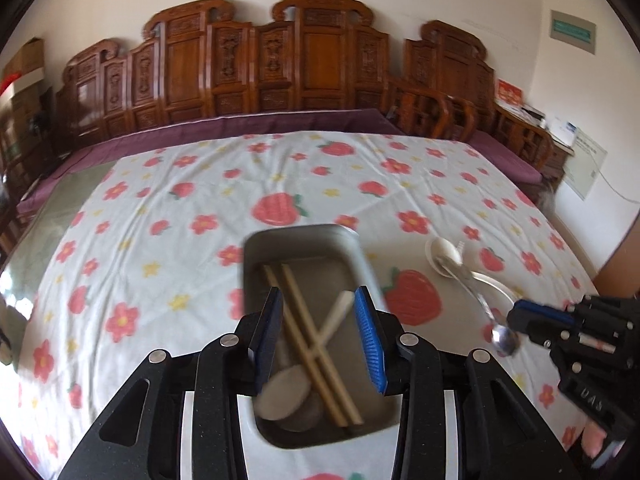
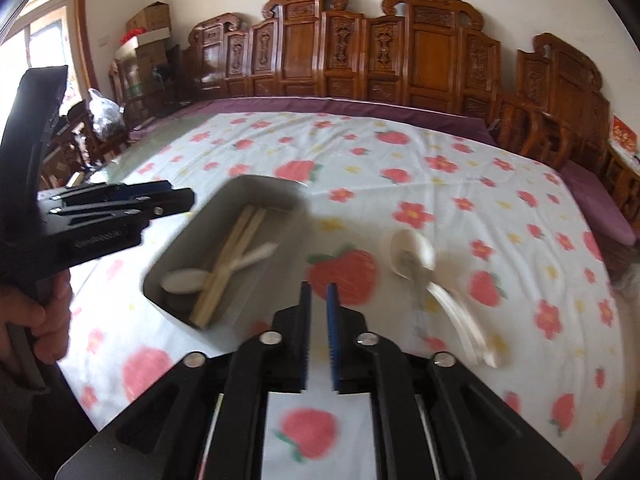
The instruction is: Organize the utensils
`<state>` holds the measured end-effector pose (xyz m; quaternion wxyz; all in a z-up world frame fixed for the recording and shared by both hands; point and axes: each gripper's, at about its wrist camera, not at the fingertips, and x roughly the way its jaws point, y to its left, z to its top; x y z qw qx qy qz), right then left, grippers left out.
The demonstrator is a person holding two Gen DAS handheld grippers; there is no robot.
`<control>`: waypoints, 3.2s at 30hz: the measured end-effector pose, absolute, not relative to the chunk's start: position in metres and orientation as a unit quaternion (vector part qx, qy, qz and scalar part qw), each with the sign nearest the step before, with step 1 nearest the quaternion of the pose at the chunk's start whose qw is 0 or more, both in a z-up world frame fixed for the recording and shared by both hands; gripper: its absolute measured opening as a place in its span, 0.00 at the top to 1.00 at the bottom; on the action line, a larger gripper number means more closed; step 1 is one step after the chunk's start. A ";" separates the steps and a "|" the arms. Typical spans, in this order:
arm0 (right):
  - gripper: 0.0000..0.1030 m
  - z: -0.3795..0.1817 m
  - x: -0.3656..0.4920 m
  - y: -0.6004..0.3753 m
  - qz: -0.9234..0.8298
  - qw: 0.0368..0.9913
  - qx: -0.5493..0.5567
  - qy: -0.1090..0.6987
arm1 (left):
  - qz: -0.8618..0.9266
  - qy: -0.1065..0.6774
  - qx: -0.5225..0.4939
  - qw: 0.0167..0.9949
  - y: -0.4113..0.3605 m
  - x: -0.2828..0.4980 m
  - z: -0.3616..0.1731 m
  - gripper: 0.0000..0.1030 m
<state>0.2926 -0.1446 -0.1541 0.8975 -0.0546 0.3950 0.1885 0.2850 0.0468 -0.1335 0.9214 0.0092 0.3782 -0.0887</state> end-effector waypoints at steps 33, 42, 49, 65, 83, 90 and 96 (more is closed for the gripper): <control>0.82 -0.248 0.377 -0.210 0.138 0.839 -0.185 0.493 | -0.168 0.411 0.005 0.896 -0.039 0.262 -0.174 0.61; 0.88 -0.224 0.352 -0.241 0.132 0.870 -0.086 0.468 | -0.176 0.420 0.025 0.890 -0.078 0.258 -0.187 0.61; 0.88 -0.214 0.350 -0.260 0.143 0.879 -0.044 0.452 | -0.195 0.440 0.027 0.876 -0.115 0.269 -0.200 0.61; 0.87 -0.193 0.374 -0.287 0.143 0.900 -0.055 0.409 | -0.198 0.476 0.002 0.857 -0.144 0.311 -0.220 0.70; 0.87 -0.193 0.377 -0.296 0.138 0.902 -0.045 0.407 | -0.192 0.497 0.092 0.842 -0.155 0.331 -0.234 0.83; 0.87 -0.187 0.378 -0.294 0.130 0.906 -0.052 0.400 | -0.199 0.498 0.075 0.840 -0.146 0.327 -0.228 0.97; 0.87 -0.179 0.376 -0.285 0.121 0.910 -0.063 0.391 | -0.188 0.479 0.068 0.855 -0.120 0.311 -0.199 0.97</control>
